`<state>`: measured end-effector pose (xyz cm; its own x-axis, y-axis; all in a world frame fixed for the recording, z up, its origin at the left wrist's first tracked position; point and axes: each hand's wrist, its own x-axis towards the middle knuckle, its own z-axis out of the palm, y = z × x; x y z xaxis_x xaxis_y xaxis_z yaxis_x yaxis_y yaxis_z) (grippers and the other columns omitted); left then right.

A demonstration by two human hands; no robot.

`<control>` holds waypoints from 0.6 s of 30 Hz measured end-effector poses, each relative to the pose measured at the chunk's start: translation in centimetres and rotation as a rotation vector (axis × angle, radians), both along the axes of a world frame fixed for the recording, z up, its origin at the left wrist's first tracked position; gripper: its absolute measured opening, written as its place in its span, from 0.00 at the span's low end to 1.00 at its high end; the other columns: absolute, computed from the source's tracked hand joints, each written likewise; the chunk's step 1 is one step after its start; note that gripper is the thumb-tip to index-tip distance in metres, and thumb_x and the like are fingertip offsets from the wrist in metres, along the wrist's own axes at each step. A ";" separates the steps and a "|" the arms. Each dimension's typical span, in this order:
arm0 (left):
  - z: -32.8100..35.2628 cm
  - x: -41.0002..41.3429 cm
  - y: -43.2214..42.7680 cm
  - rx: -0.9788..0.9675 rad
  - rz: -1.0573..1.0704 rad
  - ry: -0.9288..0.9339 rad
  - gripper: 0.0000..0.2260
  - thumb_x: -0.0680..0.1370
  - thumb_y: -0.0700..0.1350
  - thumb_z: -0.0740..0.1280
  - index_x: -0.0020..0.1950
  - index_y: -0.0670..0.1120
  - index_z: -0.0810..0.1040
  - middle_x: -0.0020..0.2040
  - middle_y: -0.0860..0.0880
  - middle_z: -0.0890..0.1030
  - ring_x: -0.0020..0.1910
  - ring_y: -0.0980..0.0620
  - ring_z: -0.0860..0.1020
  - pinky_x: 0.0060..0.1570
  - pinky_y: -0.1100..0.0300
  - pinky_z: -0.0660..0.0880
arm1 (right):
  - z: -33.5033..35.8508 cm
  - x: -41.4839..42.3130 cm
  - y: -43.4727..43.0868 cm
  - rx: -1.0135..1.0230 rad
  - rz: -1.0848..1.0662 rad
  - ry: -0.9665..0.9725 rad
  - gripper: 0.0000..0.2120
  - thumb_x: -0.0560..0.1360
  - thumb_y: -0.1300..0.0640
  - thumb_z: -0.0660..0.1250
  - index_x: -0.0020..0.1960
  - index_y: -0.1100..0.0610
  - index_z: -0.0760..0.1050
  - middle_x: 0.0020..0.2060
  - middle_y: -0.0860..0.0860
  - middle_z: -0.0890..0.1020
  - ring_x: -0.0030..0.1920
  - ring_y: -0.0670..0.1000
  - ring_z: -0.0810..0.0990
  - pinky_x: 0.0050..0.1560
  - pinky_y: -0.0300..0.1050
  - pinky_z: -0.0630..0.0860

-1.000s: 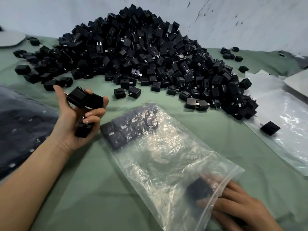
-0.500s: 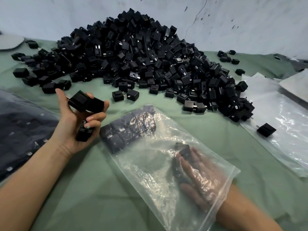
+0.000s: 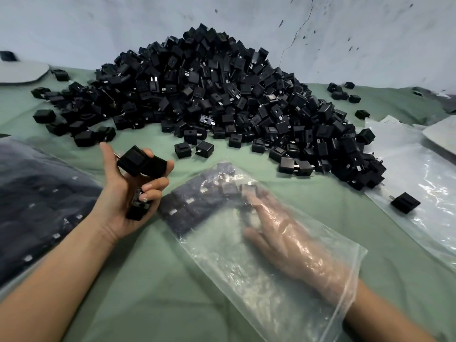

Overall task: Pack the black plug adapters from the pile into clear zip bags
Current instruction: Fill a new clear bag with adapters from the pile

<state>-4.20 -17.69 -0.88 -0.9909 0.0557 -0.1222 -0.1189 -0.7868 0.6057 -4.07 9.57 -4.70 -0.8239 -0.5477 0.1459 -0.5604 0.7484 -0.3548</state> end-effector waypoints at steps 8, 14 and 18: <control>0.4 -0.7 0.1 -0.505 0.254 0.103 0.26 0.75 0.69 0.55 0.39 0.48 0.77 0.44 0.46 0.81 0.25 0.56 0.66 0.21 0.66 0.65 | -0.9 -0.7 -2.0 -0.373 0.026 -0.243 0.26 0.82 0.47 0.50 0.75 0.47 0.43 0.76 0.47 0.54 0.71 0.55 0.61 0.74 0.39 0.54; 0.3 -2.3 -0.1 -1.180 0.355 0.180 0.23 0.80 0.63 0.56 0.41 0.47 0.77 0.31 0.50 0.74 0.25 0.59 0.72 0.23 0.66 0.70 | -1.9 -2.2 -4.0 -0.150 -0.198 -0.164 0.27 0.78 0.35 0.42 0.75 0.39 0.45 0.74 0.51 0.60 0.77 0.51 0.44 0.75 0.58 0.39; 1.1 -4.2 1.5 -1.485 0.282 0.325 0.24 0.74 0.69 0.54 0.38 0.52 0.76 0.38 0.48 0.72 0.35 0.52 0.73 0.33 0.59 0.73 | -2.0 -2.5 -3.5 -0.107 -0.243 0.077 0.29 0.74 0.29 0.35 0.72 0.33 0.53 0.76 0.50 0.55 0.76 0.51 0.53 0.74 0.49 0.40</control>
